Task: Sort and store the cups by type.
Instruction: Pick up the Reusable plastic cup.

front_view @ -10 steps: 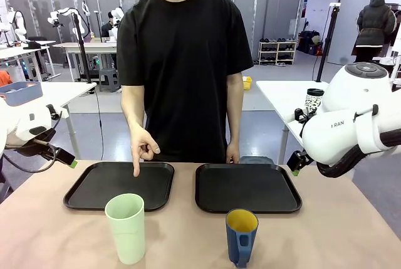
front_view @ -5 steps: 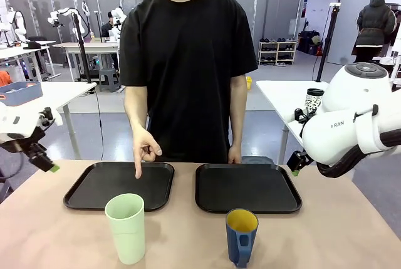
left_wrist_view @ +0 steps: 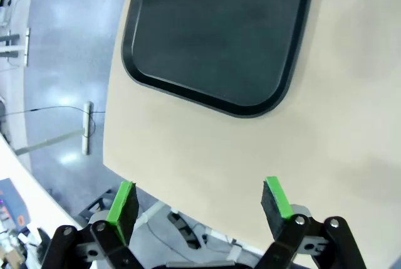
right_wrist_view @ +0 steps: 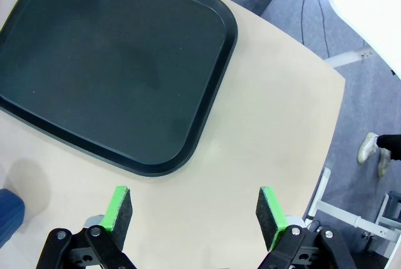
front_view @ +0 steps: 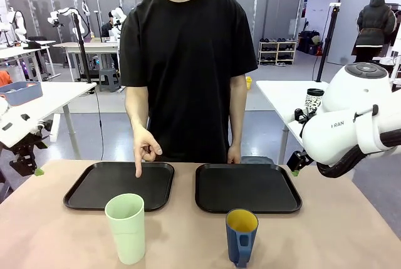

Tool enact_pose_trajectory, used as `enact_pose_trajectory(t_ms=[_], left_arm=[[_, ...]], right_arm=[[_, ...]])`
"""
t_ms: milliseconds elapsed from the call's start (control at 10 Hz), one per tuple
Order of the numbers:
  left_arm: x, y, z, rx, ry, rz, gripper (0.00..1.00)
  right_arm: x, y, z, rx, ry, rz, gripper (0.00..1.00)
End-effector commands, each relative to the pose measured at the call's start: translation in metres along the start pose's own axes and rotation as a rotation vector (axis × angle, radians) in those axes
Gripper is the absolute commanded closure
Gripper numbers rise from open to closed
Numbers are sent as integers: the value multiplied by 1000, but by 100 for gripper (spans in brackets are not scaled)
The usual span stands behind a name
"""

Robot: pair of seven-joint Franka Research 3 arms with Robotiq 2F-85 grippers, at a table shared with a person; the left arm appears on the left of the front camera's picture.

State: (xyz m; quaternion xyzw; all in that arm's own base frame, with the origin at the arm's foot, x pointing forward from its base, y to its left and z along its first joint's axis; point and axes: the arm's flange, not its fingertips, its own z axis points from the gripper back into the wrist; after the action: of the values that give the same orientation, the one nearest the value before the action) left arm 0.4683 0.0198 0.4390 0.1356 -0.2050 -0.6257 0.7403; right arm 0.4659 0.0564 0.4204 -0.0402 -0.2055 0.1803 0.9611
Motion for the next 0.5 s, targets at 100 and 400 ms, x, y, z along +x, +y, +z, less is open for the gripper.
enact_pose_trajectory(t_ms=[100,400], left_arm=[[-2,1,1,4,-10,40,0],[-2,1,1,4,-10,40,0]], right_arm=[[0,0,-1,2,0,-2,0],[0,0,-1,2,0,-2,0]])
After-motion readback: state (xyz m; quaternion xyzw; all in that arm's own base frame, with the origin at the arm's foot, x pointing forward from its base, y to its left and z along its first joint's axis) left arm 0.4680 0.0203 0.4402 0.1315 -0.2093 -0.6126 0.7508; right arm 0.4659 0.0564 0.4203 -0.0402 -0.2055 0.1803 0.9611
